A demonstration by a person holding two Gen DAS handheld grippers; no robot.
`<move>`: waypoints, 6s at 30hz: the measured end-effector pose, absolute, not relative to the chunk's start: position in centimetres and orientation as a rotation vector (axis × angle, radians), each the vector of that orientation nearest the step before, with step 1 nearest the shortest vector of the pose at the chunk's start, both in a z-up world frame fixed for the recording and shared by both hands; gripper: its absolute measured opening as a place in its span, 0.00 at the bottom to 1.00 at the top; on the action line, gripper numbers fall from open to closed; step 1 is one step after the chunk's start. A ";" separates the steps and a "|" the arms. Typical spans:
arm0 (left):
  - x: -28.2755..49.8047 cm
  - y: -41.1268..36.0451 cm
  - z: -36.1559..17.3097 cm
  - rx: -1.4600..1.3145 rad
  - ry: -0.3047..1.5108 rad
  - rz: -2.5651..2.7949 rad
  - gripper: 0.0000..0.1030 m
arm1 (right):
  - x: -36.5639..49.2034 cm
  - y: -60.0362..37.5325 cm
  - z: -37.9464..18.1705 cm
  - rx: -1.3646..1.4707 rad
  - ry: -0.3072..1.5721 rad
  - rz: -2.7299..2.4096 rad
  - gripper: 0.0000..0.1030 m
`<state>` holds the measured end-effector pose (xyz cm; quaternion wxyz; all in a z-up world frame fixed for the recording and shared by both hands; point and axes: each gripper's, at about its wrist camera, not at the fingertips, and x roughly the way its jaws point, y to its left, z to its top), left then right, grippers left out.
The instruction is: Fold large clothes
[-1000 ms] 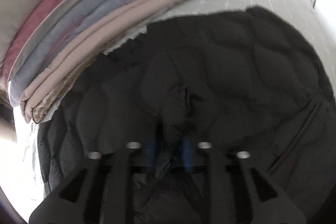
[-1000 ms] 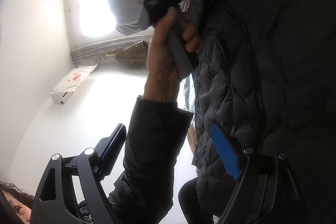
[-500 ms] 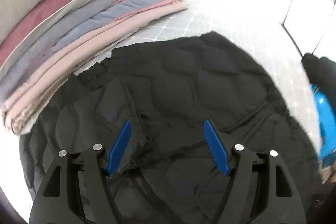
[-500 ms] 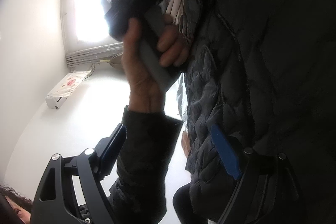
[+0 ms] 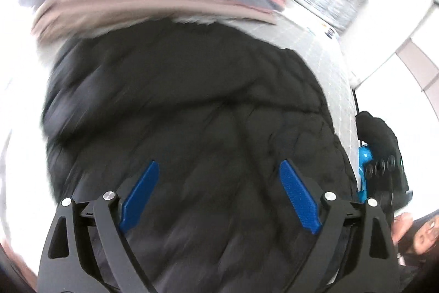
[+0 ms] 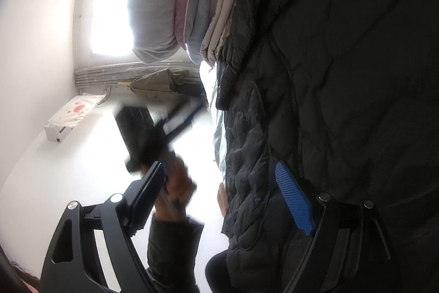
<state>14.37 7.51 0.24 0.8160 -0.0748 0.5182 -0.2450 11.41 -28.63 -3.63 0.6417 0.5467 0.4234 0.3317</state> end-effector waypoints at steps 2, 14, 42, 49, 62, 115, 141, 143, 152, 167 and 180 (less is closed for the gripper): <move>12.1 12.3 -0.6 -0.285 1.122 -0.501 0.84 | 10.9 -30.7 -1.9 1.149 0.909 0.715 0.78; 2.4 26.0 -7.3 -0.576 1.203 -0.401 0.86 | 1.5 -45.9 -3.1 1.037 0.883 0.429 0.87; -2.7 21.3 -11.9 -0.811 1.359 -0.681 0.89 | -3.0 -46.7 -9.7 1.119 1.105 0.560 0.87; -2.6 19.9 -12.0 -0.793 1.369 -0.693 0.89 | -2.6 -45.7 -11.1 1.231 1.096 0.676 0.89; -2.3 19.3 -12.8 -0.779 1.366 -0.684 0.90 | -4.4 -45.4 -11.9 1.194 1.067 0.583 0.43; -24.1 19.7 -2.9 -0.667 1.157 -0.787 0.08 | -29.6 -44.7 -5.7 1.434 0.563 0.507 0.09; -29.2 19.7 2.6 -0.560 1.036 -0.938 0.08 | -35.9 -45.1 0.1 1.334 0.208 0.720 0.09; -29.2 19.7 2.1 -0.566 1.054 -0.932 0.08 | -36.0 -45.1 -0.4 1.346 0.219 0.716 0.09; -26.9 20.1 0.4 -0.646 1.071 -0.917 0.09 | -34.6 -45.8 -2.1 1.422 0.219 0.700 0.12; -12.6 18.8 3.6 -0.733 0.980 -0.874 0.10 | -21.0 -48.4 0.7 1.438 0.250 0.670 0.12; 5.7 15.8 -2.5 -0.903 1.049 -0.723 0.10 | -5.6 -51.4 -4.0 1.487 0.486 0.431 0.13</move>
